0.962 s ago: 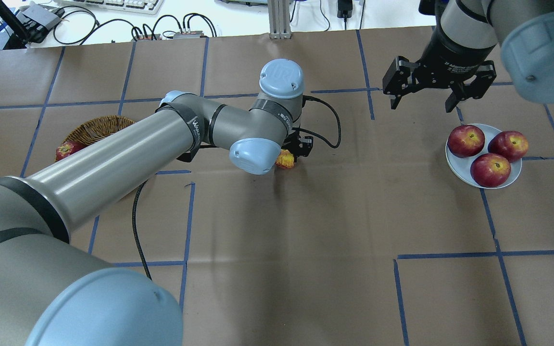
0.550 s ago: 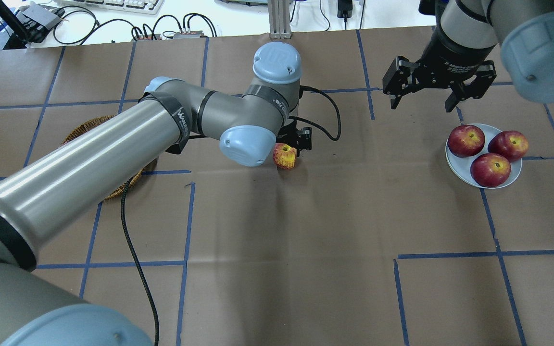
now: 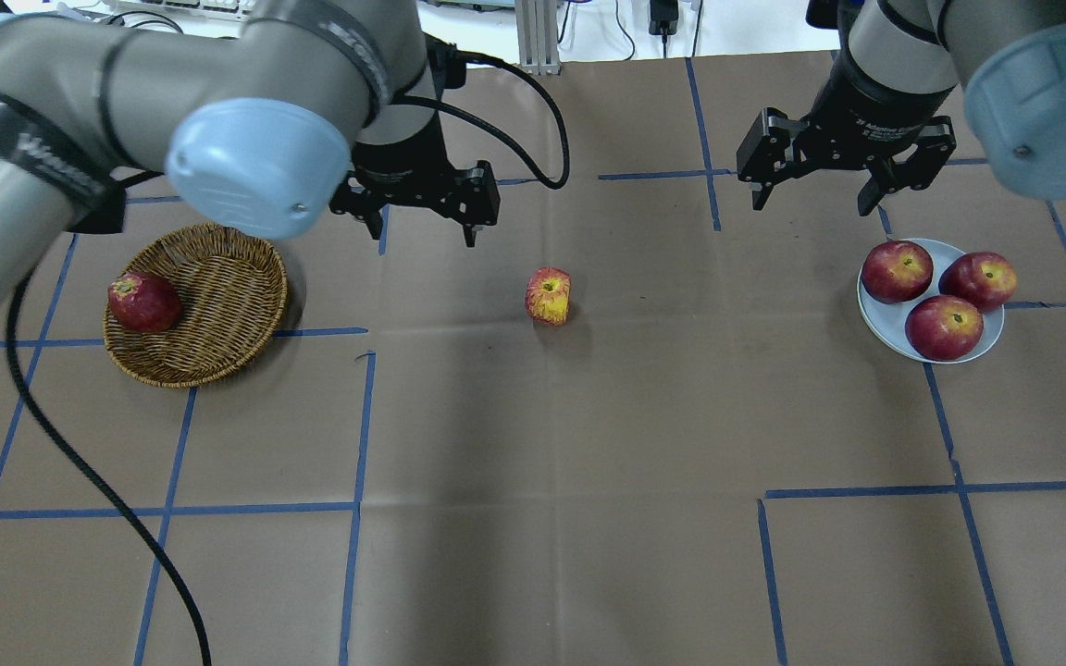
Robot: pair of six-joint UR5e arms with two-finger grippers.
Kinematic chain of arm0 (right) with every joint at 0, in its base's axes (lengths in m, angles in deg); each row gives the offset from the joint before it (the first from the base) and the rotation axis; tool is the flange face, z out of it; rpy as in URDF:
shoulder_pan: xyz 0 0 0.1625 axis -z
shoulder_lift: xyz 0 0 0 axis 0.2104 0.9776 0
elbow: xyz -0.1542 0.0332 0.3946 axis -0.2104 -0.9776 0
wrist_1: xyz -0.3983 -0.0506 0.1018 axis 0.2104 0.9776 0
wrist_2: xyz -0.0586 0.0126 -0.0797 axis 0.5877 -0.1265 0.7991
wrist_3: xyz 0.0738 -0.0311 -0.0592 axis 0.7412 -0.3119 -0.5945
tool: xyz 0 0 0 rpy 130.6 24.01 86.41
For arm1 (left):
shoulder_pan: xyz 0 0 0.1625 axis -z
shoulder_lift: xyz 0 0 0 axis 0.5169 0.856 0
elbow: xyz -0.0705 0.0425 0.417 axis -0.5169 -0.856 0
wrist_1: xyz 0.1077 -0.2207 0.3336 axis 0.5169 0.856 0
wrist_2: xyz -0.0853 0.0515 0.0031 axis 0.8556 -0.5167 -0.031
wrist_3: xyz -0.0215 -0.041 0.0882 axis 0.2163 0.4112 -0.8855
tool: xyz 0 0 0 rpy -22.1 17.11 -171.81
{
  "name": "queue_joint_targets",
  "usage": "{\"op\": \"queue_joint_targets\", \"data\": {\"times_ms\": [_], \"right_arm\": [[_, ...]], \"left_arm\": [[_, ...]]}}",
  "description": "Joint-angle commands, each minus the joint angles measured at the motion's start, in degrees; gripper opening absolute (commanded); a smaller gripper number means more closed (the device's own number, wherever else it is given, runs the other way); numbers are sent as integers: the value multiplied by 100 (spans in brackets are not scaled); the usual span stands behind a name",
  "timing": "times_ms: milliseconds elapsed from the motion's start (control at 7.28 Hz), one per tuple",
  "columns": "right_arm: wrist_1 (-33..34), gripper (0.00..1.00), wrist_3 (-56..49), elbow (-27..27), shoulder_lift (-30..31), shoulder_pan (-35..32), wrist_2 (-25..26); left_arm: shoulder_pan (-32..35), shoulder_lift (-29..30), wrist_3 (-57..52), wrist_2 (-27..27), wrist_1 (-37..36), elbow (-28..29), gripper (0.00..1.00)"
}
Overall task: Transfer apple from basket to plate
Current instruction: 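Withdraw the left gripper back above the basket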
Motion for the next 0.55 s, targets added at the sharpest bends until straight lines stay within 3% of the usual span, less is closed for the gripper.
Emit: {"op": "queue_joint_targets", "data": {"times_ms": [0,137,412], "right_arm": [[12,100,-18,-27,-16,-9,59],[12,100,-10,-70,-8,-26,86],[-5,100,-1,-149,-34,-79,86]], "left_arm": [[-753,-968,-989,-10,870,-174,99],[-1052,-1258,-1079,-19,880,-228,99],[-1440,-1218,-1027,34,889,-368,99]]}}
